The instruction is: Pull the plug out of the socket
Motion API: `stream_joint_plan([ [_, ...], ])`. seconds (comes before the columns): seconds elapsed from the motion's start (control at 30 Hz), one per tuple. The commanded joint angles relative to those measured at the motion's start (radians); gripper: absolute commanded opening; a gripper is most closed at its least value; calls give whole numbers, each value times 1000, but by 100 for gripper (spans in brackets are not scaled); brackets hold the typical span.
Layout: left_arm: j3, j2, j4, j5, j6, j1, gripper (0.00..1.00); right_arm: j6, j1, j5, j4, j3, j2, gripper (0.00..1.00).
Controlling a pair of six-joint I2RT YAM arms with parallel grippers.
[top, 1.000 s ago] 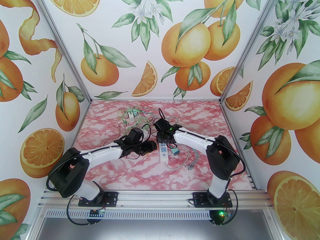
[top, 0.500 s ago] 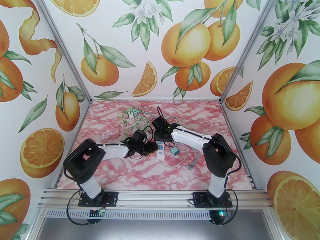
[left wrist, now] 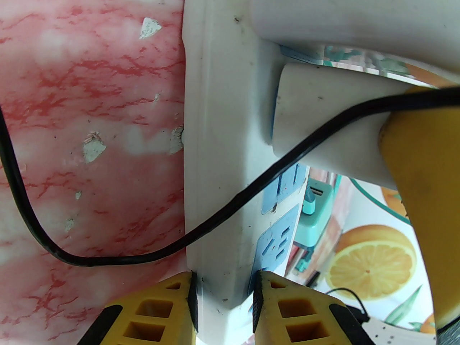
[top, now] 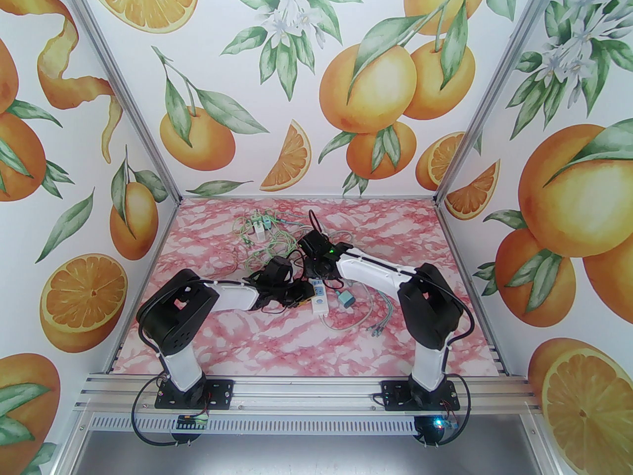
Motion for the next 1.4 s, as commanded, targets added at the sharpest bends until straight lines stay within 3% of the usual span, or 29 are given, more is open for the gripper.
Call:
stream_joint_plan([
  [0.0,-2,79,-217,-68,-8,-3,28,-3,25,-7,-16,36,24,44],
  [0.53,34,123,-312,-56,-13,17,24,-66,48,147,-163,91,26,44],
  [1.03,54,124,-322,-51,7,18,25,-53,-14,-101,-125,106,-26,44],
  [1.37,59,112,-330,-59,16,19,25,-99,-26,-129,-220,146,-28,44],
])
